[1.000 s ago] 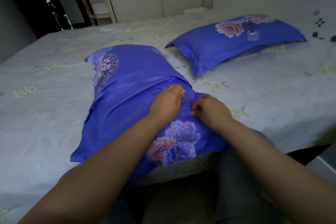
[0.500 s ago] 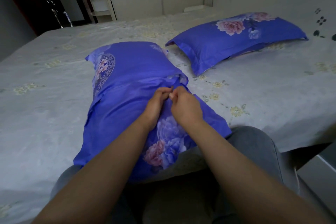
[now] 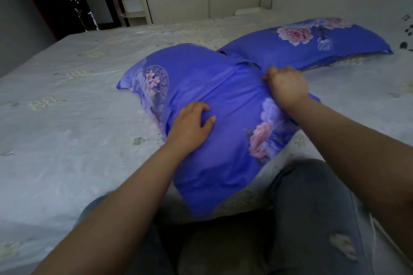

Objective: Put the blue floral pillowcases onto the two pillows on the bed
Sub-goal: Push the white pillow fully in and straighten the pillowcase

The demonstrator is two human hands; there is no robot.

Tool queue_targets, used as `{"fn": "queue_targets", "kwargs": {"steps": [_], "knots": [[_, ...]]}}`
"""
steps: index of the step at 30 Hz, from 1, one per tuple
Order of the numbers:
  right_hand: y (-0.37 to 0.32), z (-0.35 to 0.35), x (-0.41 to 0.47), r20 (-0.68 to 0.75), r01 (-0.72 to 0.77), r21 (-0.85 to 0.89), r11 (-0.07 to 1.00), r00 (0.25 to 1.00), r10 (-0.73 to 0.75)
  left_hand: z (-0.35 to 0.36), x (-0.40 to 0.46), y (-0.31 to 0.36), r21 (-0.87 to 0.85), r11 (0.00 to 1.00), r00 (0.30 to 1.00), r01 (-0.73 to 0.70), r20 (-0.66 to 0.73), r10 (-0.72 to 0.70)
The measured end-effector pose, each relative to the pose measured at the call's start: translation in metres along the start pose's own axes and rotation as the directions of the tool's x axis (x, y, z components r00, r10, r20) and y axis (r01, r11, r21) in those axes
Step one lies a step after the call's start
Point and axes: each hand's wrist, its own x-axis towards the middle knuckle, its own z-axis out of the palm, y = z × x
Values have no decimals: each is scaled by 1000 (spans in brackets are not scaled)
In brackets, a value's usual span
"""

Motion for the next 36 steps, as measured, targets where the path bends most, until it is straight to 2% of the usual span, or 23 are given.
{"fn": "queue_targets", "kwargs": {"steps": [1,2,4,7,9,12,14,18,22,25,28,32,36], "knots": [[3,8,0,37,-83,26,996,996,82,0,-7,-3,-11,1000,1000,-6,23,6],[-3,14,-6,50,-107,73,992,993,103,-1,-13,-6,-23,1000,999,-14,35,15],[-34,11,-29,41,-72,228,971,997,64,-3,-25,-8,-48,998,999,-43,-14,42],[-84,-6,-78,-15,-49,534,844,998,67,-4,-43,-10,-25,994,983,-110,-151,105],[-111,-21,-115,-93,45,632,774,996,19,-5,-54,-15,-27,992,977,-125,-176,119],[-132,-18,-158,-247,242,589,771,962,-114,-8,-70,-24,-90,983,978,-159,-150,145],[-135,-6,-175,-297,297,521,800,942,-156,-11,-78,-29,-93,974,975,-206,-103,196],[-129,-3,-180,-372,267,511,817,926,-70,-12,-83,-32,-11,957,955,-291,-59,290],[-126,-13,-170,-388,294,534,793,918,-79,-13,-77,-29,125,927,922,-354,-121,368],[-127,-27,-166,-366,264,572,777,929,-46,-15,-74,-24,152,914,906,-377,-145,398],[-129,-40,-158,-288,196,586,786,957,-24,-18,-72,-18,90,951,945,-296,-118,306],[-136,-56,-141,-188,114,571,813,982,-6,-25,-60,-11,-113,993,997,-24,-77,15],[-141,-62,-131,-63,-15,501,865,996,54,-26,-37,-9,-162,981,988,110,125,-90]]}}
